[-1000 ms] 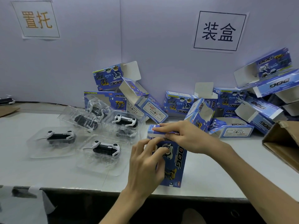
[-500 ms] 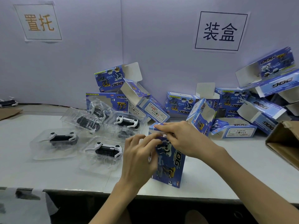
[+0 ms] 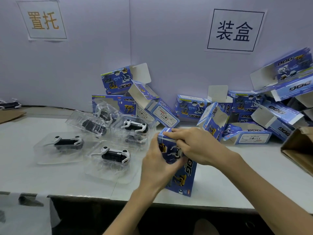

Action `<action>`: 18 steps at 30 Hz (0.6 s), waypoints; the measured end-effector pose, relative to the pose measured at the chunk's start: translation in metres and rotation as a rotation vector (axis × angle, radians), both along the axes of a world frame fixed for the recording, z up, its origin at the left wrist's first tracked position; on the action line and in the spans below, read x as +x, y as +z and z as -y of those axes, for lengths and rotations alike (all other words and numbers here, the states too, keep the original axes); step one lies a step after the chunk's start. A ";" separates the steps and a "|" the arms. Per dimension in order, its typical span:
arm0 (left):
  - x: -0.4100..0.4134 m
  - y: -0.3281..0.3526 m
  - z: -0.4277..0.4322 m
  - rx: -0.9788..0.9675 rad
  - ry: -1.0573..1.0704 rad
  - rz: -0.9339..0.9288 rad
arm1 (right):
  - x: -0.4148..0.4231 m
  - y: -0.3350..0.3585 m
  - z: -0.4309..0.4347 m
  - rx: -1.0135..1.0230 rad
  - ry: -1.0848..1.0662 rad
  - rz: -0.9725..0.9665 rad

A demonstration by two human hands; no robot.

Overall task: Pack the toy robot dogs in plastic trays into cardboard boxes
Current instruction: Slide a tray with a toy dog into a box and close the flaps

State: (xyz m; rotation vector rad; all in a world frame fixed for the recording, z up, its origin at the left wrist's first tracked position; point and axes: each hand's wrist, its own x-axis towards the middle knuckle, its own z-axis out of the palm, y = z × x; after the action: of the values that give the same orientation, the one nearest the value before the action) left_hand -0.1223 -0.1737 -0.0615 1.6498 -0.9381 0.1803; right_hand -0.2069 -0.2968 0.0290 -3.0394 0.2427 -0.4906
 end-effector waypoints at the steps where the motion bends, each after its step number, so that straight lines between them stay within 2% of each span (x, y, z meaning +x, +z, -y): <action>1: -0.005 -0.003 0.003 -0.019 0.019 0.009 | -0.004 -0.001 -0.001 0.017 0.004 -0.024; 5: -0.007 -0.007 0.003 -0.081 0.060 0.064 | -0.009 -0.002 -0.005 -0.002 0.040 -0.101; 8: -0.003 -0.010 0.004 -0.112 0.114 0.306 | -0.006 -0.001 -0.007 -0.062 0.049 -0.140; 11: 0.000 -0.013 0.008 -0.094 0.107 0.379 | -0.004 -0.006 -0.001 -0.040 0.072 -0.173; 13: 0.003 -0.015 0.009 -0.060 0.143 0.416 | -0.008 -0.010 0.006 0.159 0.091 -0.022; 15: 0.007 -0.016 0.010 -0.043 0.179 0.458 | -0.018 -0.024 0.018 0.369 0.134 0.305; 16: 0.009 -0.017 0.011 -0.043 0.185 0.474 | -0.025 -0.036 0.023 0.372 0.149 0.436; 18: 0.010 -0.020 0.013 -0.036 0.182 0.502 | -0.035 -0.061 0.029 0.290 0.152 0.566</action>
State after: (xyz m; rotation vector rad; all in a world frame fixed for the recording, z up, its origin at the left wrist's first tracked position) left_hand -0.1120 -0.1872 -0.0812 1.6877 -1.1443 0.7572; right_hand -0.2424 -0.3253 -0.0323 -2.4883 0.0456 -1.1490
